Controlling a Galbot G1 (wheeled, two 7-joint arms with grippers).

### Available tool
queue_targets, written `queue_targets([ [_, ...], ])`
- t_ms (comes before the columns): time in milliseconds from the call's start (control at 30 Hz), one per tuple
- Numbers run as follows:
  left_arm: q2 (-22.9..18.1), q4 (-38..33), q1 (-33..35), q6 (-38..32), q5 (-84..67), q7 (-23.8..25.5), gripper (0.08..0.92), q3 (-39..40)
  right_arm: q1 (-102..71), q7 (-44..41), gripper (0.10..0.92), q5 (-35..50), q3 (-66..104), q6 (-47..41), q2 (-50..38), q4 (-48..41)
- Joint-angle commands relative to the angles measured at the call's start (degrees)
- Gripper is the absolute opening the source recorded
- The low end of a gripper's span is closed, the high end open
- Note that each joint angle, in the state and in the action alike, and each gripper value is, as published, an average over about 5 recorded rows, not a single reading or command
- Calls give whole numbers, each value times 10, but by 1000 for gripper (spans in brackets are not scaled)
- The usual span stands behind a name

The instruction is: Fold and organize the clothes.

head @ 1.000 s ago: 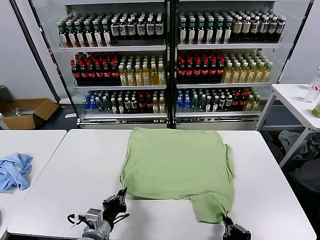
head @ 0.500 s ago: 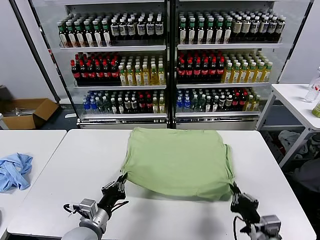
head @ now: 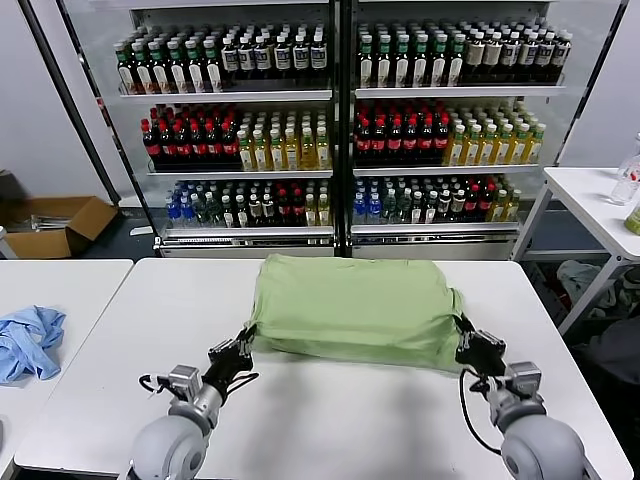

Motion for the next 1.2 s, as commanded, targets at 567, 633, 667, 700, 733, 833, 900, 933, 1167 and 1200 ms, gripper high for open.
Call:
queue_targets([
  [567, -20, 91, -65, 2, 66, -25, 333, 41, 15, -39, 323, -112, -36, -21, 30, -50],
  [633, -21, 85, -52, 2, 66, -30, 394, 36, -10, -40, 384, -112, -15, -20, 29, -33],
  [667, -21, 83, -45, 3, 66, -31, 420, 34, -22, -40, 410, -112, -5, -19, 27, -25],
  [700, -22, 83, -41, 3, 66, -32, 446, 34, -34, -40, 445, -112, 5, -19, 26, -18],
  [733, -23, 84, -38, 4, 66, -33, 480, 34, -48, -40, 471, -111, 17, -19, 26, -12],
  [833, -28, 92, -38, 11, 64, -36, 567, 37, -78, -36, 557, -101, 50, -20, 25, -3],
  [900, -32, 99, -45, 19, 60, -38, 619, 40, -90, -32, 618, -87, 66, -25, 25, -6],
  [933, -34, 102, -49, 22, 57, -39, 654, 41, -94, -29, 644, -79, 72, -30, 26, -8],
  [1167, -37, 119, -68, 35, 37, -50, 810, 49, -104, -24, 802, -20, 71, -71, 32, -25],
  [1200, -36, 119, -68, 34, 36, -51, 804, 50, -103, -24, 799, -10, 66, -73, 33, -28],
])
